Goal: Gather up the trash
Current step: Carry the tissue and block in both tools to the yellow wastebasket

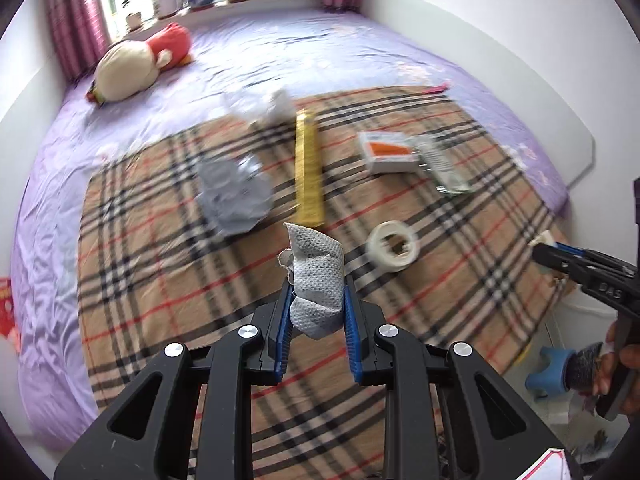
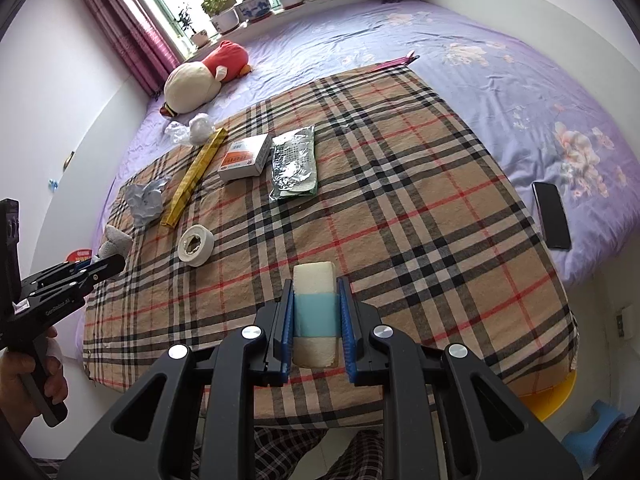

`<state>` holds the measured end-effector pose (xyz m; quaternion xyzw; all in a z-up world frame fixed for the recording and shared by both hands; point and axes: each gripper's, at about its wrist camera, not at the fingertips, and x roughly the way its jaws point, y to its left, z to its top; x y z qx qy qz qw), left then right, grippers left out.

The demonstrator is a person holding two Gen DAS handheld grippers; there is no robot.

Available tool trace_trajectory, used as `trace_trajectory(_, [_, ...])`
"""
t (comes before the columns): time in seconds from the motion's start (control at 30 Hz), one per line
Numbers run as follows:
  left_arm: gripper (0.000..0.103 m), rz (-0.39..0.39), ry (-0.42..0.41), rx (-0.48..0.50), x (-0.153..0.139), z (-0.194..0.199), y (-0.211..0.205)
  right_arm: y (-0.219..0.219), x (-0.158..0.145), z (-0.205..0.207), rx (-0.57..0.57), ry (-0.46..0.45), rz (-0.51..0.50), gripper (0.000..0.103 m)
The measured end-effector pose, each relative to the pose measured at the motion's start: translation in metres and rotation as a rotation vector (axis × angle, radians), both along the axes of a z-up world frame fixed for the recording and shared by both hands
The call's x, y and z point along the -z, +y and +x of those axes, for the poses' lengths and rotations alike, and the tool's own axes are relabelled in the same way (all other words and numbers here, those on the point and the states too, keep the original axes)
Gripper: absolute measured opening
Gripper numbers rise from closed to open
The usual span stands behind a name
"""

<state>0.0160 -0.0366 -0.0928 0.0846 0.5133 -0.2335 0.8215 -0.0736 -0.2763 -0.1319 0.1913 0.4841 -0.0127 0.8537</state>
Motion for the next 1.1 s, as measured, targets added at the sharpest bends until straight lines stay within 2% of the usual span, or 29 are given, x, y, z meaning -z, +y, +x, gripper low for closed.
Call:
trace_trajectory(0.17, [0.024,-0.011,-0.011,0.112,-0.009,-0.006,-0.034,-0.015,-0.004,-0.02,0.067,-0.02,0.017,0.022])
trace_trajectory(0.47, [0.024,-0.009,-0.021,0.425,-0.012,-0.04,-0.123,-0.061,-0.004,-0.084,0.246,-0.021,0.029,0.022])
trace_trajectory(0.87, [0.024,-0.038,0.001,0.909,-0.009,-0.146,-0.27,-0.142,0.026,-0.21,0.577,0.033,0.046,0.022])
trace_trajectory(0.97, [0.024,-0.038,0.027,1.018,0.0,-0.176,-0.306,-0.161,0.038,-0.237,0.644,0.048,0.053,0.022])
trace_trajectory(1.1, [0.024,-0.005,0.054,1.113,0.021,-0.204,-0.344,-0.188,0.059,-0.263,0.7,0.071,0.07,0.022])
